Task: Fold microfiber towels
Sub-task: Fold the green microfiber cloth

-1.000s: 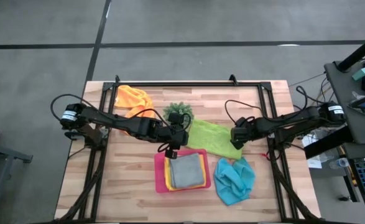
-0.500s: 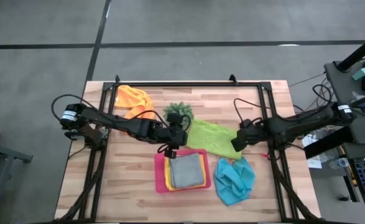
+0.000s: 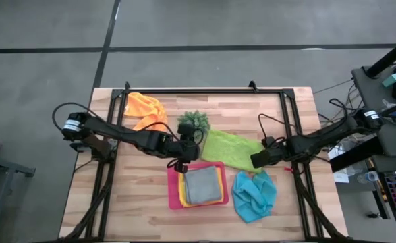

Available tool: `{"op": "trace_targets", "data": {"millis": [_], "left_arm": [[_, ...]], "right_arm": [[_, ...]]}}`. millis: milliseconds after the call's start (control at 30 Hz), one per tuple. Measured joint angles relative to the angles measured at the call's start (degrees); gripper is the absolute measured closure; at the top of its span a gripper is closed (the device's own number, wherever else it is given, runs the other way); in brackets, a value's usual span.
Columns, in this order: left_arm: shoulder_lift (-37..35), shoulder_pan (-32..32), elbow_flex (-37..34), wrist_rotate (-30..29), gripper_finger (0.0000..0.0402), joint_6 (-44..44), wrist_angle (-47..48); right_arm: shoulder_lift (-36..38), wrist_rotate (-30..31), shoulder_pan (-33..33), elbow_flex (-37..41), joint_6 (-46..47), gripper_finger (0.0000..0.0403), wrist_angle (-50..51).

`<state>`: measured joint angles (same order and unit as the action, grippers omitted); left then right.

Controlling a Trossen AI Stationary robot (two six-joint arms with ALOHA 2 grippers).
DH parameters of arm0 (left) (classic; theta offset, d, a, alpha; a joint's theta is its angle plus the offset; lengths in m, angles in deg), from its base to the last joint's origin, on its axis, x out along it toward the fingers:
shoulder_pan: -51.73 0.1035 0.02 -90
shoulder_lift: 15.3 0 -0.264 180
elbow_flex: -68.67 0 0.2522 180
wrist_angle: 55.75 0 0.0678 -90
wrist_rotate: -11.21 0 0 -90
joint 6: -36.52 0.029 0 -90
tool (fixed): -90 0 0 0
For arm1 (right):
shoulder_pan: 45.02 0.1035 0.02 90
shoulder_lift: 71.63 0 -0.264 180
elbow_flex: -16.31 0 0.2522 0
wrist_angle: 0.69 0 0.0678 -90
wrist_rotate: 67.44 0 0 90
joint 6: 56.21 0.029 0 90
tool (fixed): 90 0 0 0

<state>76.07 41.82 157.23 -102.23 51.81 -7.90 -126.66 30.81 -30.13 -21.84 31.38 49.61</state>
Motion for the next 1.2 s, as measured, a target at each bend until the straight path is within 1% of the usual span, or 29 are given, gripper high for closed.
{"op": "trace_targets", "data": {"millis": [133,233,333,400,500,600,700,800,900,967,1000,1100,1133,1200], "left_arm": [[-1.84,-0.25,-0.04,-1.59,0.0243,0.0,-0.14],[-2.87,-0.38,-0.09,-2.62,0.0243,0.0,-0.14],[-3.57,-0.38,-0.11,-2.67,0.0243,-0.01,-0.36],[-3.58,-0.38,-0.11,-2.67,0.0243,0.0,-0.44],[-3.56,-0.38,-0.13,-2.67,0.0243,0.0,-0.48],[-3.56,-0.38,-0.15,-2.67,0.0243,0.04,-0.45],[-3.57,-0.38,-0.11,-2.67,0.0243,0.04,-0.47],[-3.82,-0.38,-0.11,-2.67,0.0243,0.04,-0.64],[-3.82,-0.38,-0.11,-2.67,0.0243,0.06,-0.64],[-3.83,-0.38,-0.11,-2.89,0.0243,0.03,-0.67],[-3.88,-0.38,-0.11,-3.15,0.0243,0.02,-0.68],[-4.02,-0.51,-0.11,-4.32,0.0243,0.01,-0.59],[-4.11,-0.51,-0.11,-4.45,0.0243,0.02,-0.6],[-4.43,-0.53,-0.11,-4.57,0.0243,0.04,-0.64]], "right_arm": [[-0.42,1.84,-0.01,2.7,1.03,0.011,-5.96],[-0.59,3.47,0.0,5.15,0.86,0.011,-13.67],[-0.96,6.48,0.0,7.08,0.24,0.0112,-20.58],[-1.04,8.36,-0.02,8.13,-0.15,0.0118,-24.37],[-1.04,10.85,-0.02,9.48,0.5,0.0137,-27.09],[-1.54,14.36,-0.02,10.35,1.63,0.0167,-27.13],[-2.6,17.2,-0.04,11.12,1.25,0.0207,-28.53],[-4.42,18.66,-0.04,12.06,-1.0,0.026,-32.52],[-7.12,20.97,-0.04,12.97,-1.65,0.0322,-35.72],[-8.38,21.68,-0.04,13.07,-1.83,0.0365,-36.14],[-8.53,21.67,-0.04,13.04,-2.87,0.0379,-36.0],[-7.45,20.38,-0.09,11.75,-4.89,0.0388,-32.08],[-6.57,19.86,-0.09,10.95,-5.37,0.0389,-28.97],[-4.64,19.11,-0.03,8.26,-5.77,0.0391,-19.45]]}}
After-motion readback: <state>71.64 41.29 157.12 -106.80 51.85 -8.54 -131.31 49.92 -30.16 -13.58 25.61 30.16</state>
